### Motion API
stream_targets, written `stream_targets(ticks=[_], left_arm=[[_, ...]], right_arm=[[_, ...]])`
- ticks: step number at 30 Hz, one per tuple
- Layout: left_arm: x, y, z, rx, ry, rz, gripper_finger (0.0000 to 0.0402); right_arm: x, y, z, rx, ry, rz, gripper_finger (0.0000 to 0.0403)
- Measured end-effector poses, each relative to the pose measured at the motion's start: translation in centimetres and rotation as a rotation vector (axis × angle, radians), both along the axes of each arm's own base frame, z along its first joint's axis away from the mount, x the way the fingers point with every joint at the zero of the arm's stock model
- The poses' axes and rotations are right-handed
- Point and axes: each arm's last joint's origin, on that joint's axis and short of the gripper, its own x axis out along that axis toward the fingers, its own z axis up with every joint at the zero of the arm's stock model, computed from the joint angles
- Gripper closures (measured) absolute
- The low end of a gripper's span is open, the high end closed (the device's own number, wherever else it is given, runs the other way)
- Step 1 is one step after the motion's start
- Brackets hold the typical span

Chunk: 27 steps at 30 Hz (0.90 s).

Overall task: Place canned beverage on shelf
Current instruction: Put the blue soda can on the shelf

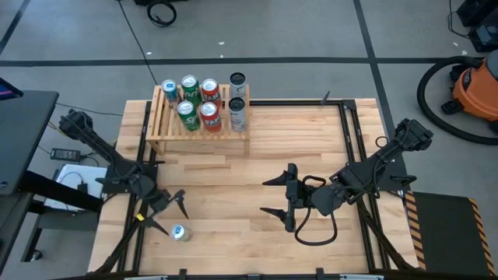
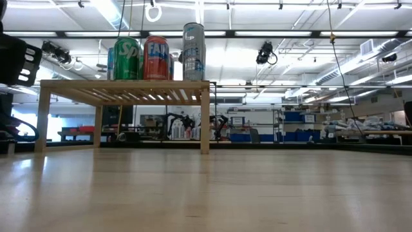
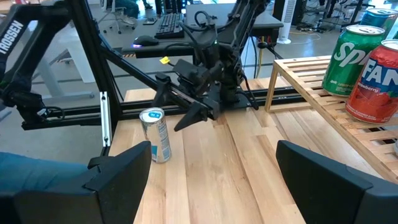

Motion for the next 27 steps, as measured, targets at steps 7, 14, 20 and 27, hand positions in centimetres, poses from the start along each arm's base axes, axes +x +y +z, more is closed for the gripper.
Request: stream_targets(ticks=[7,14,20,27], left_arm=[[0.4,-0.7,-0.2,-0.004,-0.007,-0.014,0.0002],[0.9,-1.0,0.1,-0.022,-0.066,0.007,0.0002],[1.6,-1.6,0.4,0.011,-0.060,0.009,0.0002],[2.3,-2.2,-0.1,0.020,-0.041,0.011,0.0002]], right_arm=[[0.0,0.0,0.0,0.000,0.000,0.000,0.0048],[0.0,0.0,0.0,0.000,0.000,0.000,0.0048],[0.0,0.0,0.0,0.000,0.000,0.000,0.0048],[0.0,0.0,0.0,0.000,0.000,0.000,0.0048]])
